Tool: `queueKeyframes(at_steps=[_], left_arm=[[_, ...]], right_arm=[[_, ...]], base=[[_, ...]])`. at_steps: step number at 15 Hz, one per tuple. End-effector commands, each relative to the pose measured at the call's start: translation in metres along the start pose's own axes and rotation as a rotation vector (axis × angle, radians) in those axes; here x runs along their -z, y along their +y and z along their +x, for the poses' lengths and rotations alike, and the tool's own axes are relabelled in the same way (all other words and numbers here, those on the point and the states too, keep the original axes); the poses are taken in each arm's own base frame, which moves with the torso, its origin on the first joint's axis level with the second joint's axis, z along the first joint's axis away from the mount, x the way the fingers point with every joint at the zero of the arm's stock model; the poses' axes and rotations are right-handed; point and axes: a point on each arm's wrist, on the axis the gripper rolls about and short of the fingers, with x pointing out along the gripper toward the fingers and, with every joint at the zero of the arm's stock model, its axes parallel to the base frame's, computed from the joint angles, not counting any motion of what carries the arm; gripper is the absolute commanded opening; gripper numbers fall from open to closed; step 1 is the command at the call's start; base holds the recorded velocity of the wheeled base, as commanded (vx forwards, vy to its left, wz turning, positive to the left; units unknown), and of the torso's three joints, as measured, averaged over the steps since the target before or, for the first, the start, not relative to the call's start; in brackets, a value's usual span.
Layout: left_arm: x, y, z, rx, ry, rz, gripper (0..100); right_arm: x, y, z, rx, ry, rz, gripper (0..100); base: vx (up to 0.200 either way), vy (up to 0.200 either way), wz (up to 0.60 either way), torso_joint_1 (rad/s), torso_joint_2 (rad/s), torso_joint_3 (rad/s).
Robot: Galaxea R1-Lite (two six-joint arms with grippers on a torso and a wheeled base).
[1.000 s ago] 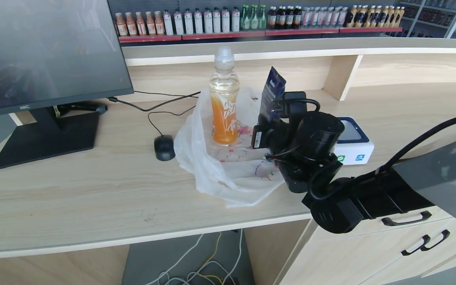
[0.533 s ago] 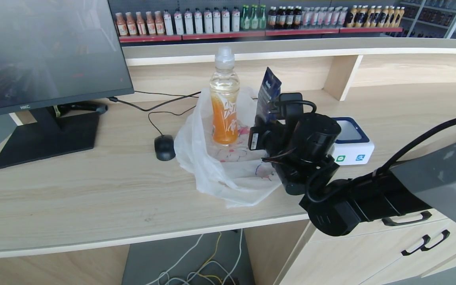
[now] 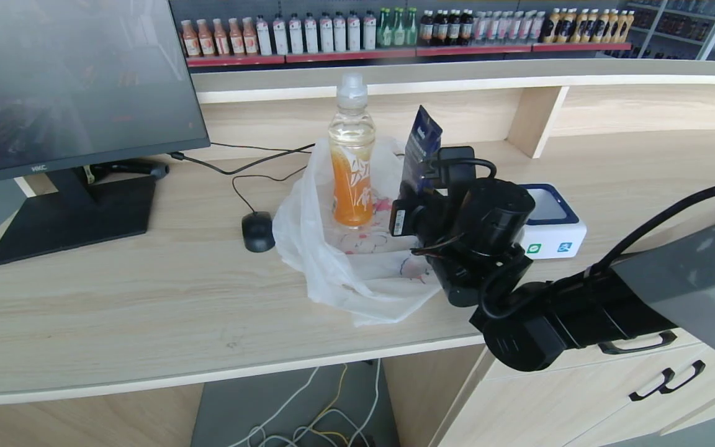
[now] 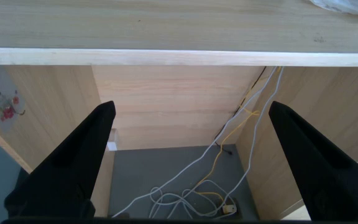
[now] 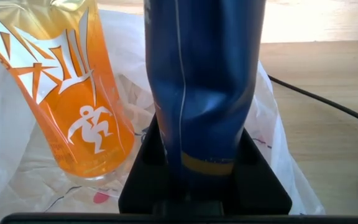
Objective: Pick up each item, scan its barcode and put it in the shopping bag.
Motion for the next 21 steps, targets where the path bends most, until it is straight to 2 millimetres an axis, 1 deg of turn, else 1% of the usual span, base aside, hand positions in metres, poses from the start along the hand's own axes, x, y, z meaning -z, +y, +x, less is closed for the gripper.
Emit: queueKeyframes(at_steps=[1, 2, 3, 12, 17, 19, 21], left_arm=[[0.0, 0.0, 0.0, 0.0, 0.0, -0.001, 100], [0.0, 0.0, 0.0, 0.0, 0.0, -0.001, 100], [0.0, 0.0, 0.0, 0.0, 0.0, -0.001, 100], [0.0, 0.0, 0.0, 0.0, 0.0, -0.001, 100], [0.0, 0.0, 0.0, 0.0, 0.002, -0.001, 100], [0.0, 0.0, 0.0, 0.0, 0.0, -0.001, 100], [0.0, 0.0, 0.0, 0.0, 0.0, -0.001, 100]], right_arm=[[0.004, -0.001, 0.0, 0.003, 0.011, -0.008, 0], [0.006, -0.001, -0.001, 0.001, 0.016, -0.011, 0], [0.006, -0.002, -0.001, 0.002, 0.018, -0.012, 100], [0.004, -0.006, 0.0, 0.01, 0.012, -0.01, 100], [-0.011, -0.009, -0.005, 0.013, -0.013, -0.005, 100], [-0.021, -0.011, -0.011, 0.01, -0.026, -0.017, 100], [-0.036, -0.012, -0.021, 0.001, -0.046, -0.023, 100]], base=[[0.0, 0.0, 0.0, 0.0, 0.0, 0.0], [0.0, 0.0, 0.0, 0.0, 0.0, 0.0], [0.0, 0.0, 0.0, 0.0, 0.0, 0.0], [0.0, 0.0, 0.0, 0.0, 0.0, 0.0], [0.0, 0.0, 0.0, 0.0, 0.0, 0.0], [0.0, 0.0, 0.0, 0.0, 0.0, 0.0], [0.0, 0.0, 0.0, 0.0, 0.0, 0.0]])
